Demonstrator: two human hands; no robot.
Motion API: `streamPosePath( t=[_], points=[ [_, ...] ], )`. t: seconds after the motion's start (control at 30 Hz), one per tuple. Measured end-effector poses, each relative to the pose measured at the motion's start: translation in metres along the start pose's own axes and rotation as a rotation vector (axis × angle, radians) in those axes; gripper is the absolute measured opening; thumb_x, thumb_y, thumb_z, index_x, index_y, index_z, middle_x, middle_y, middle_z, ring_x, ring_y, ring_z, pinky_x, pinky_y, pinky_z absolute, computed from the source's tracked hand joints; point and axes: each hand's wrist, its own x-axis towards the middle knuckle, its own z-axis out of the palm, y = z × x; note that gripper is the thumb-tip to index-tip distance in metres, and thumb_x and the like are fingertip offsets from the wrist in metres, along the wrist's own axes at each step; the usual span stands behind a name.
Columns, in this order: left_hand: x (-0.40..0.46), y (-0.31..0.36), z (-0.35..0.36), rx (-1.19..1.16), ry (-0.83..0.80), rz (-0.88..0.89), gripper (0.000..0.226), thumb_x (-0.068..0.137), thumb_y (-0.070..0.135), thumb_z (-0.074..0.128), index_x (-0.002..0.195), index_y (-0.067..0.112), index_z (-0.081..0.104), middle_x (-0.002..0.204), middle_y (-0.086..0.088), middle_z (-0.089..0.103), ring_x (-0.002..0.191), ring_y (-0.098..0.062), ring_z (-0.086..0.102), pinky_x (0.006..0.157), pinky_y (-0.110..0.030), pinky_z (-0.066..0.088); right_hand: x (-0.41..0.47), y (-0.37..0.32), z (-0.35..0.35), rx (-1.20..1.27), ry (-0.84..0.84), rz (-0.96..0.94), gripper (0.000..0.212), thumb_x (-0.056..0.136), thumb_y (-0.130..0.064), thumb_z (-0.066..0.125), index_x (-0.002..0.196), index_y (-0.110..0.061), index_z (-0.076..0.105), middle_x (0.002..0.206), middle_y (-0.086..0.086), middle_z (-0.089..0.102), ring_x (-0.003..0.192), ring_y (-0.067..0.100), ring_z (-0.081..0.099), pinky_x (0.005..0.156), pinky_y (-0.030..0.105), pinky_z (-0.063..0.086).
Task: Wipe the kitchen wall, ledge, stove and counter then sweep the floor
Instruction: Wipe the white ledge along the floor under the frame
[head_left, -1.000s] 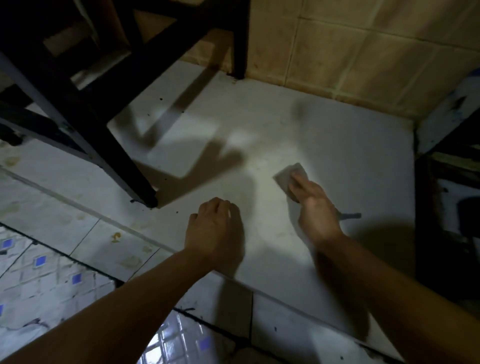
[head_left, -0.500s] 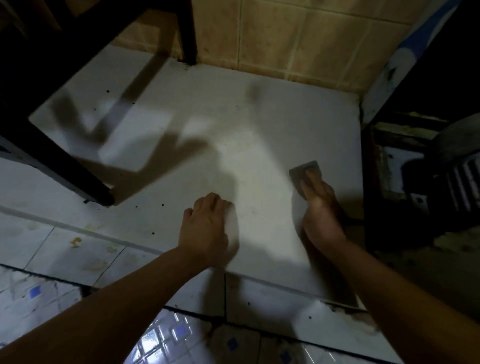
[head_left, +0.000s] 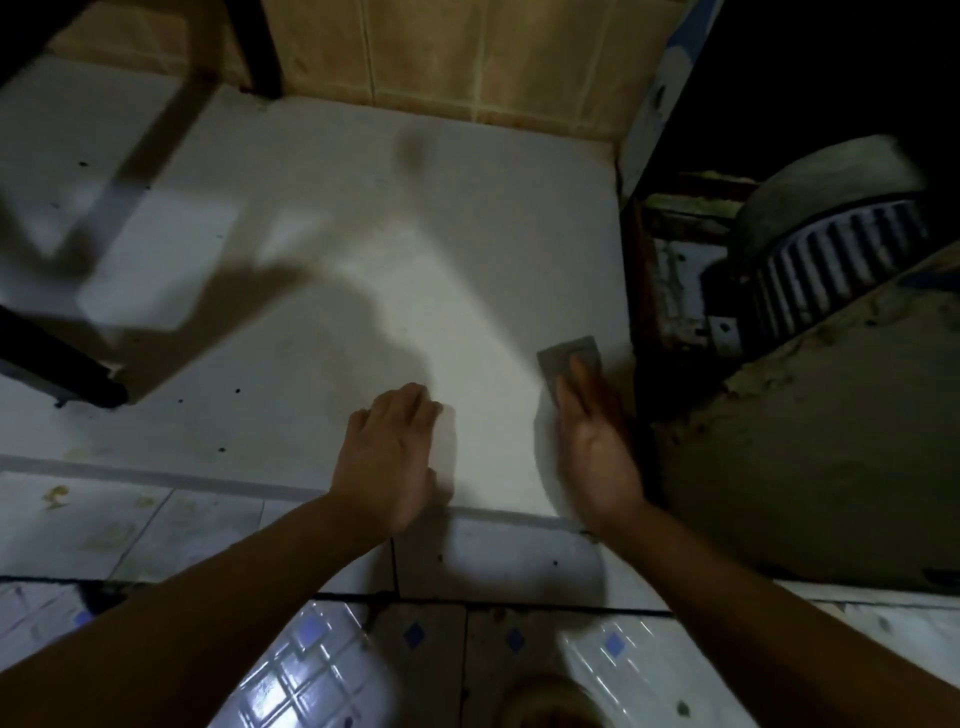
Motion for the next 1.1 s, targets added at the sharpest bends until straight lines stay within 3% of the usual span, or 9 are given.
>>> streamPosePath(
  t=[0.07,0.13,0.27,0.43,0.53,0.7,0.8,0.97,1.1],
  points=[
    [-0.004,-0.005,0.008,-0.001,0.044,0.030,0.070,0.044,0.011,0.087,0.109,-0.001,0.062,0.115,-0.022,0.059,0.100,-0.042,0.061,0.079,-0.048,0.049,-0.021,-0.016,0.003,0.030,0.050,-0.007,0.068,0.078,-0.010,0.011,0.137,0.003,0.041,0.146,0.021,0.038,0.133,0.032,0.040,0.112,0.030,0.023],
    [-0.007,-0.007,0.012,0.004,0.059,0.026,0.071,0.038,0.012,0.090,0.103,-0.001,0.065,0.109,-0.022,0.062,0.093,-0.041,0.064,0.073,-0.049,0.051,-0.044,-0.034,0.007,0.037,0.097,-0.058,0.063,0.075,-0.011,0.021,0.125,-0.001,0.058,0.133,0.015,0.055,0.126,0.028,0.047,0.102,0.036,0.042],
    [-0.012,-0.011,0.013,-0.014,0.069,0.031,0.069,0.041,0.013,0.089,0.104,-0.001,0.065,0.111,-0.022,0.062,0.095,-0.041,0.063,0.073,-0.051,0.051,-0.050,-0.029,0.009,0.110,0.101,-0.225,0.062,0.064,0.007,0.059,0.125,-0.003,0.057,0.133,0.015,0.054,0.122,0.027,0.039,0.090,0.050,0.048],
    [-0.023,-0.024,0.011,-0.048,0.061,-0.010,0.065,0.048,0.011,0.086,0.109,0.003,0.064,0.113,-0.019,0.060,0.097,-0.040,0.061,0.077,-0.049,0.048,-0.012,-0.023,-0.001,0.105,0.127,0.038,0.072,0.054,0.016,0.074,0.122,-0.002,0.058,0.134,0.017,0.053,0.107,0.039,0.060,0.077,0.041,0.057],
    [-0.031,-0.034,0.009,-0.053,0.057,-0.050,0.063,0.057,0.013,0.082,0.116,0.007,0.061,0.119,-0.017,0.057,0.105,-0.038,0.057,0.083,-0.049,0.045,-0.019,-0.045,0.001,0.137,0.116,0.022,0.066,0.060,0.014,0.064,0.123,-0.003,0.059,0.134,0.019,0.052,0.112,0.039,0.054,0.079,0.048,0.056],
    [-0.043,-0.047,0.006,-0.049,0.099,-0.085,0.051,0.062,0.018,0.075,0.110,0.009,0.062,0.114,-0.016,0.058,0.100,-0.037,0.059,0.078,-0.048,0.047,-0.047,-0.096,0.006,0.193,-0.006,-0.344,0.061,0.069,-0.005,0.031,0.122,-0.008,0.061,0.129,0.012,0.059,0.109,0.034,0.061,0.080,0.042,0.056],
    [-0.051,-0.058,0.004,-0.025,0.107,-0.132,0.046,0.067,0.018,0.076,0.110,0.007,0.062,0.116,-0.018,0.059,0.100,-0.038,0.060,0.081,-0.052,0.047,-0.014,-0.088,0.008,0.225,-0.005,-0.260,0.067,0.072,0.014,0.046,0.133,-0.010,0.052,0.141,0.012,0.047,0.123,0.035,0.050,0.092,0.051,0.050],
    [-0.064,-0.081,0.002,0.005,0.059,-0.253,0.057,0.070,0.023,0.079,0.121,0.008,0.058,0.129,-0.017,0.052,0.114,-0.037,0.053,0.093,-0.054,0.041,0.031,-0.090,0.002,0.213,0.003,-0.060,0.063,0.085,0.011,0.045,0.144,-0.008,0.034,0.155,0.010,0.022,0.135,0.032,0.029,0.109,0.046,0.034],
    [-0.071,-0.095,0.000,0.010,0.078,-0.306,0.053,0.073,0.024,0.076,0.121,0.011,0.057,0.130,-0.014,0.051,0.115,-0.036,0.052,0.091,-0.051,0.042,-0.010,-0.137,0.016,0.247,-0.004,-0.429,0.061,0.070,0.007,0.047,0.130,-0.002,0.054,0.135,0.017,0.052,0.118,0.037,0.054,0.096,0.046,0.048]
  ],
)
